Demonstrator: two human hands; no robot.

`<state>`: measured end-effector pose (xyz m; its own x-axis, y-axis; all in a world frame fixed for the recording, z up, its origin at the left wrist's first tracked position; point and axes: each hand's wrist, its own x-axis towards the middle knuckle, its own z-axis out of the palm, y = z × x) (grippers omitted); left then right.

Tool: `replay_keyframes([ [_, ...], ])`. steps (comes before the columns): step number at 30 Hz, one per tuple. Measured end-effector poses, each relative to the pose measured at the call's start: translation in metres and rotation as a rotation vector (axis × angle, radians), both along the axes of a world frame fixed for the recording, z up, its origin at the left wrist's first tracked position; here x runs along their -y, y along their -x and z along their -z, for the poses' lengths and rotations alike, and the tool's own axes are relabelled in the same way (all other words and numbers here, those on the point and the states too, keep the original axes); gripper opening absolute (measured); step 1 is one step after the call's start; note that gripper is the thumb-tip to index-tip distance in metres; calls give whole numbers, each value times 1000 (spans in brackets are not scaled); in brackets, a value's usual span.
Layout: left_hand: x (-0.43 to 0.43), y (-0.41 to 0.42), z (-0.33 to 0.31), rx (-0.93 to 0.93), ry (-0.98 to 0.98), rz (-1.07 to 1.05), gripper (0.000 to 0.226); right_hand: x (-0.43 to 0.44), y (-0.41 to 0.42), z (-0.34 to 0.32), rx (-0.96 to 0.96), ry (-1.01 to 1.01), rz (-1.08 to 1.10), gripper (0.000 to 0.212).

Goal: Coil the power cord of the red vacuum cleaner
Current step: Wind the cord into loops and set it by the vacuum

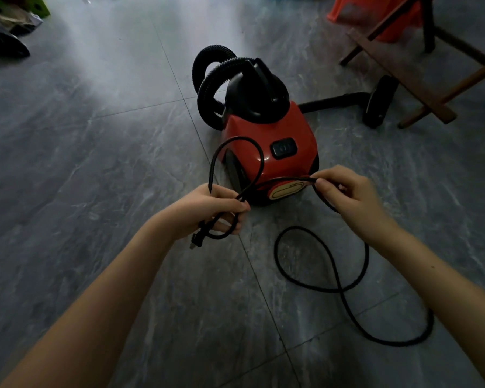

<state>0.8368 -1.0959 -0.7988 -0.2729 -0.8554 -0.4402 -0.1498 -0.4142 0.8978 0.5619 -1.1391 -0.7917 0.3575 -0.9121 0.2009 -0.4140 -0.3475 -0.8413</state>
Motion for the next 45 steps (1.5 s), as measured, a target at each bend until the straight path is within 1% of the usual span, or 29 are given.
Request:
replay_keyframes([
  [2, 1, 0, -2, 101, -25, 97, 24, 2, 2, -5, -54, 48, -11, 17],
  [6, 2, 5, -8, 284, -112, 375, 20, -2, 1, -13, -102, 39, -53, 24],
  [8, 1, 10, -10, 324, -108, 458, 19, -3, -2, -16, -92, 32, -68, 27],
  [10, 0, 14, -11, 303, -71, 477, 20, -2, -2, -17, -39, -9, -77, 26],
  [12, -1, 12, -11, 261, -46, 437, 21, -1, 0, -17, -1, -62, -89, 27],
  [17, -4, 5, -9, 129, 41, 291, 19, -3, 8, -14, 8, -134, -104, 30],
  [22, -5, 10, -6, -41, 13, 287, 21, -3, 6, -16, 30, -156, -120, 28],
  [25, -4, 14, -2, -149, -48, 243, 35, -2, 6, -19, -2, -154, -124, 27],
  [27, -5, 15, -2, -163, -23, 249, 32, -1, 8, -18, -16, -153, -117, 23],
  [30, -4, 11, -3, -223, 11, 220, 30, -2, 9, -14, -90, -162, -143, 8],
  [33, -2, 3, -3, -250, 24, 168, 28, -5, 14, -4, -115, -216, -180, 30],
  [35, -3, 0, -2, -293, 26, 135, 25, -5, 21, 2, -80, -259, -174, 38],
  [38, -5, -3, 2, -365, 16, 116, 22, -1, 31, 11, -69, -282, -170, 31],
  [42, -5, -7, 5, -472, -11, 66, 23, 4, 36, 9, -105, -321, -202, 23],
  [45, -3, -14, 4, -481, 20, 10, 23, 8, 38, 4, -120, -332, -209, 23],
])
